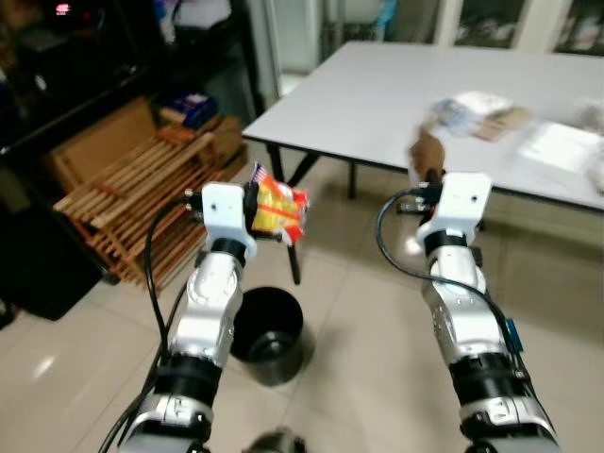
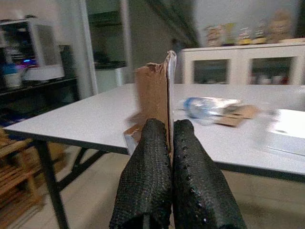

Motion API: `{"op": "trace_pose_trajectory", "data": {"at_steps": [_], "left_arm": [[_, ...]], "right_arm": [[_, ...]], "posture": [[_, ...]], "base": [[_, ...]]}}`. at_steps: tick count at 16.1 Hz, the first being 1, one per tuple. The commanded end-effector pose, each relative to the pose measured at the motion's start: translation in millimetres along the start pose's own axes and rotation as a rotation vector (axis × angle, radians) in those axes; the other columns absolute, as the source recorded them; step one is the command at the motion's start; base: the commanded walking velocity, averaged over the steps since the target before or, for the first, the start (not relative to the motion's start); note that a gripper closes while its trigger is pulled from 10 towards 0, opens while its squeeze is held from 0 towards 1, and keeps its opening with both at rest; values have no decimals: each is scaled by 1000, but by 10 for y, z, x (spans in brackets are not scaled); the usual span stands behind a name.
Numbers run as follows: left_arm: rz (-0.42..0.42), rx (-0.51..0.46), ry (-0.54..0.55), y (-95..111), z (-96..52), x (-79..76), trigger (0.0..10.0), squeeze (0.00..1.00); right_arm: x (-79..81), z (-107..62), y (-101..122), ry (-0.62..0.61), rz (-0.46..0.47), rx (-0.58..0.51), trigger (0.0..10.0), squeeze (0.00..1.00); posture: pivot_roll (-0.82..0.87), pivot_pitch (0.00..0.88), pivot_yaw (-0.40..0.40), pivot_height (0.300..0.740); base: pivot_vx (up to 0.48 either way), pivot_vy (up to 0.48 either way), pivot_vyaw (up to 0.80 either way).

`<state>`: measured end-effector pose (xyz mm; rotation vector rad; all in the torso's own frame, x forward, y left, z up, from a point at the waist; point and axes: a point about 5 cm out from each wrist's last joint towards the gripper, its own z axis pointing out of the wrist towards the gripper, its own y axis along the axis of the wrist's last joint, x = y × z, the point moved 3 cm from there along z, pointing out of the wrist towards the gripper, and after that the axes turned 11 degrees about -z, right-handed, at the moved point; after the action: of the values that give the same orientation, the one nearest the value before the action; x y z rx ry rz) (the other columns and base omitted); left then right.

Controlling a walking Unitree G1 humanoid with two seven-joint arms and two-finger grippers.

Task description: Picking trash to rubbish bin

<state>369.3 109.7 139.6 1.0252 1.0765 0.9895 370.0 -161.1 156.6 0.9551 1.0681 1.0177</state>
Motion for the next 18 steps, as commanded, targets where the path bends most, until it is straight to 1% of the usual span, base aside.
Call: {"op": "trace_pose_trajectory", "data": {"at_steps": [1,4,8,11,13,18], "left_arm": [[20,-16,1,67,15,31,10000,0],[32,5,10,35,15,48,10000,0],[17,12,-5,14,12,9,10000,0],[27,14,-4,14,14,10,10000,0],[34,19,4,6,6,35,10000,0],[32,20,5,7,-1,35,10000,0]], "right_arm": [[36,17,67,7,5,-16,10000,0],[36,11,67,3,9,-16,10000,0],[39,17,55,6,9,-4,10000,0],[75,21,40,30,-20,8,10000,0],[88,20,-3,35,-56,32,10000,0],[72,18,-33,31,-62,51,10000,0]], "posture": [[28,0,122,740],[26,0,124,740],[24,0,122,740],[28,0,117,740],[33,0,114,740],[33,10,113,740]], "base": [[-307,0,0],[0,0,0],[0,0,0],[0,0,0],[0,0,800],[0,0,800]]}}
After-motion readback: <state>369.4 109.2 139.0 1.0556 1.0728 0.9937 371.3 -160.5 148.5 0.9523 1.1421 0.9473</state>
